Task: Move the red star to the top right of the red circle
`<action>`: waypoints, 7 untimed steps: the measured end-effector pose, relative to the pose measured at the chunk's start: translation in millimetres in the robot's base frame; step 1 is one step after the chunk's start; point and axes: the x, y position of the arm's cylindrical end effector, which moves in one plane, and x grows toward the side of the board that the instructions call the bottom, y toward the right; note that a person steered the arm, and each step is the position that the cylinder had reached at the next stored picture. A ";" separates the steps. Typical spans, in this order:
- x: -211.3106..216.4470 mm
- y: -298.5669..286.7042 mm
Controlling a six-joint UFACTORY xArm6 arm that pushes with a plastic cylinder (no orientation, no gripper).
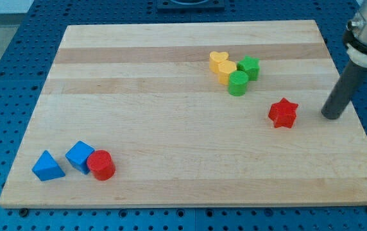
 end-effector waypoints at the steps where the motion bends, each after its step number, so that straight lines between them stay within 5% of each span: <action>1: 4.0 -24.9; 7: -4.1 -121.5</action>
